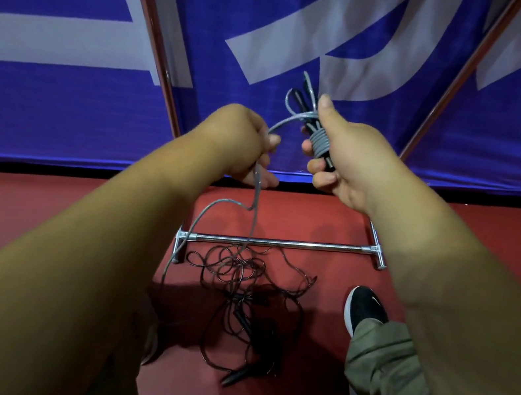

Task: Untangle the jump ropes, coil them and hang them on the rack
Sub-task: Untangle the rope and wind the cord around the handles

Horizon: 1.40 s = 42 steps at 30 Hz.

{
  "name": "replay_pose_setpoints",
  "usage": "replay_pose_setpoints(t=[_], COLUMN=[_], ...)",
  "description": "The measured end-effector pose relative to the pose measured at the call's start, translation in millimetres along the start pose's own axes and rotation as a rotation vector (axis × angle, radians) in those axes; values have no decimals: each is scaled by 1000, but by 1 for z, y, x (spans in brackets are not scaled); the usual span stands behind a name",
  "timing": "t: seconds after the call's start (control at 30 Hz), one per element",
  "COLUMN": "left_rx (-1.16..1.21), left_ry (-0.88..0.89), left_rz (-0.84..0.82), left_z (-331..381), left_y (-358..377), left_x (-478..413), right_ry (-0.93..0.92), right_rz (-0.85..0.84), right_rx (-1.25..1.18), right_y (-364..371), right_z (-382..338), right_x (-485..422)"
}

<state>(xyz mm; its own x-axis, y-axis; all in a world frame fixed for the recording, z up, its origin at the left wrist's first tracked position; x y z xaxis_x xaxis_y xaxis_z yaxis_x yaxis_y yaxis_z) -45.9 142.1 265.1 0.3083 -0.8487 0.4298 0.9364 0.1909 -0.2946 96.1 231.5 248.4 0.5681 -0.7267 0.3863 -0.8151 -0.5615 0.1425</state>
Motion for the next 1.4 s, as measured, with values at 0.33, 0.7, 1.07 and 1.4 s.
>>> replay_pose_setpoints(t=[0.33, 0.7, 1.07, 1.4], left_rx=[688, -463, -67, 153], left_ry=[311, 307, 113, 444], left_rz=[-290, 11, -115, -296], left_z=[37, 24, -8, 27], left_y=[4, -17, 9, -8], left_x=[0, -7, -16, -7], right_ry=[-7, -16, -46, -3], right_rz=[38, 41, 10, 49], right_rx=[-154, -147, -247, -393], right_y=[-4, -12, 0, -12], right_z=[0, -3, -9, -9], right_x=[-8, -5, 1, -1])
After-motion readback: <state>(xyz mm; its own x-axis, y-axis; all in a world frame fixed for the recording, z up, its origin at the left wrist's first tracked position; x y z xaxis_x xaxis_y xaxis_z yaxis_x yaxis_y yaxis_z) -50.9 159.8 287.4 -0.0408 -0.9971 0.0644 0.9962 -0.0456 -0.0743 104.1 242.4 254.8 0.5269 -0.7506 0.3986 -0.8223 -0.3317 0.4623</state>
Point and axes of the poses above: each hand's wrist, its own x-axis away from the middle knuckle, its own y-axis out of the palm, z = x × y, the point moved 10 cm from there along -x, towards the middle knuckle, and after that the axes turned 6 degrees about -z, right-handed, at the moved point
